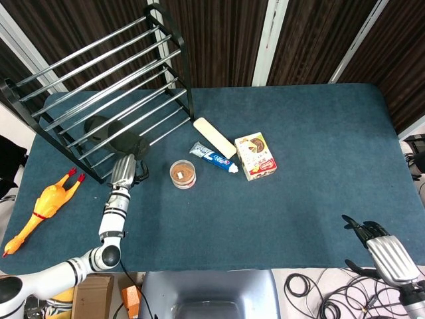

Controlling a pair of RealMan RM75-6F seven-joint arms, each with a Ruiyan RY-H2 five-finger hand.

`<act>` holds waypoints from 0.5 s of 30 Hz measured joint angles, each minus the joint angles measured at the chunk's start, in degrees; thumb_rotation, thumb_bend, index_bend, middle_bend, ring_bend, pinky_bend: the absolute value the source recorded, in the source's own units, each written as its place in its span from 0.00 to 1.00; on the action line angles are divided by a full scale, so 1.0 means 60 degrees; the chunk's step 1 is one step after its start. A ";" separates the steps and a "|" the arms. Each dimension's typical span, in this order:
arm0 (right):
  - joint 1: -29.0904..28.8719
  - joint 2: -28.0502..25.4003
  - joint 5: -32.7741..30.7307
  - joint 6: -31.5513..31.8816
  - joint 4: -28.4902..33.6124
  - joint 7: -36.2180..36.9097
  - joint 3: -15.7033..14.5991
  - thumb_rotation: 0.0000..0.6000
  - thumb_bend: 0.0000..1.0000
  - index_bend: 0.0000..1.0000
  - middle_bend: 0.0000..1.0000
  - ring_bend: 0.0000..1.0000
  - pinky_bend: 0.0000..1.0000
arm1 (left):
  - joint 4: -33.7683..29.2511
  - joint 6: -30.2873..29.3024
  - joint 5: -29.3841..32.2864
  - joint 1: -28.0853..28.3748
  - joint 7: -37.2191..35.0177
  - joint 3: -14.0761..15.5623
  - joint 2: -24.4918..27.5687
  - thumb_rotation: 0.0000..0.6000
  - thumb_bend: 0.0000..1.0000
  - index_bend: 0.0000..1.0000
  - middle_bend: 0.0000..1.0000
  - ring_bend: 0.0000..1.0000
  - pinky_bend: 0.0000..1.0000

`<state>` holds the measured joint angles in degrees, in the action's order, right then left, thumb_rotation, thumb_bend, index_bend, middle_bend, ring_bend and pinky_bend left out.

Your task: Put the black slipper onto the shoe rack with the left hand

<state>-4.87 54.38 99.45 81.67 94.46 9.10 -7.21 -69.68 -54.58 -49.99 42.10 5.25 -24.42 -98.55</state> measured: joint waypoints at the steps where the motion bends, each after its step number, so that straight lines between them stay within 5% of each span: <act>1: 0.0012 -0.0001 -0.0009 0.0037 -0.0009 0.0020 0.0011 1.00 0.16 0.00 0.26 0.28 0.21 | -0.0484 -0.0070 -0.0144 -0.0186 -0.0013 0.0149 0.0274 0.84 0.65 0.00 0.15 0.19 0.40; 6: 0.0037 0.0046 -0.0118 0.0020 -0.0031 -0.0052 0.0051 1.00 0.16 0.00 0.26 0.28 0.21 | -0.2874 -0.0401 -0.1133 -0.1267 -0.0112 0.1204 0.2073 0.89 0.41 0.00 0.10 0.12 0.30; 11: 0.0006 0.0148 -0.0174 -0.0172 0.0044 -0.0414 0.0050 1.00 0.16 0.00 0.26 0.28 0.21 | -0.4507 -0.1157 -0.3086 -0.2808 -0.0994 0.2653 0.4703 0.96 0.39 0.00 0.08 0.08 0.18; 15: -0.0018 0.0257 -0.0214 -0.0301 0.0121 -0.0753 0.0059 1.00 0.16 0.00 0.26 0.28 0.21 | -0.4565 -0.2817 -0.5092 -0.4061 -0.1860 0.3451 0.5606 0.96 0.39 0.00 0.08 0.07 0.13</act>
<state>-4.98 55.92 98.17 79.87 95.18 4.59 -6.86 -97.07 -71.48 -80.54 17.73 -5.91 -3.71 -64.91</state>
